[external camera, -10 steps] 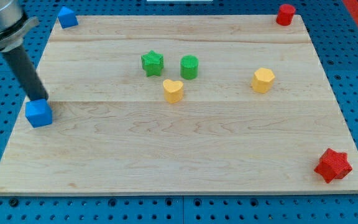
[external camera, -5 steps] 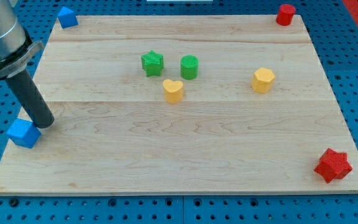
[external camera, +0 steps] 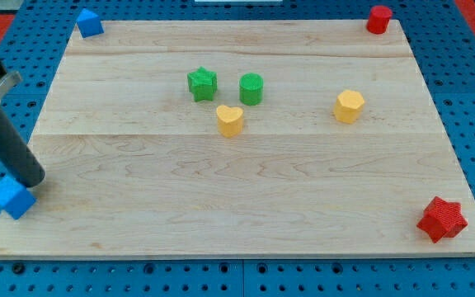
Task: Slide the blue cube to the bottom left
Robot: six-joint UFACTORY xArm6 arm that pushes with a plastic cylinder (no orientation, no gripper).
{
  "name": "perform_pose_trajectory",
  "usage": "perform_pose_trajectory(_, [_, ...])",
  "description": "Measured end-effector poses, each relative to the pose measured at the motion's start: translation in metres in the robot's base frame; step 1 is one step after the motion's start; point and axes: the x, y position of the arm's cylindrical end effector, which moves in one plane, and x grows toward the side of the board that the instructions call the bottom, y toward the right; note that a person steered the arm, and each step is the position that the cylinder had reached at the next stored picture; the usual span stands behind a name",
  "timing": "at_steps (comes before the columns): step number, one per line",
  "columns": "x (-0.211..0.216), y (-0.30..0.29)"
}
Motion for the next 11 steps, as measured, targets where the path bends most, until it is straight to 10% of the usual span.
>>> perform_pose_trajectory(5, [-0.03, -0.04])
perform_pose_trajectory(11, [0.054, -0.039])
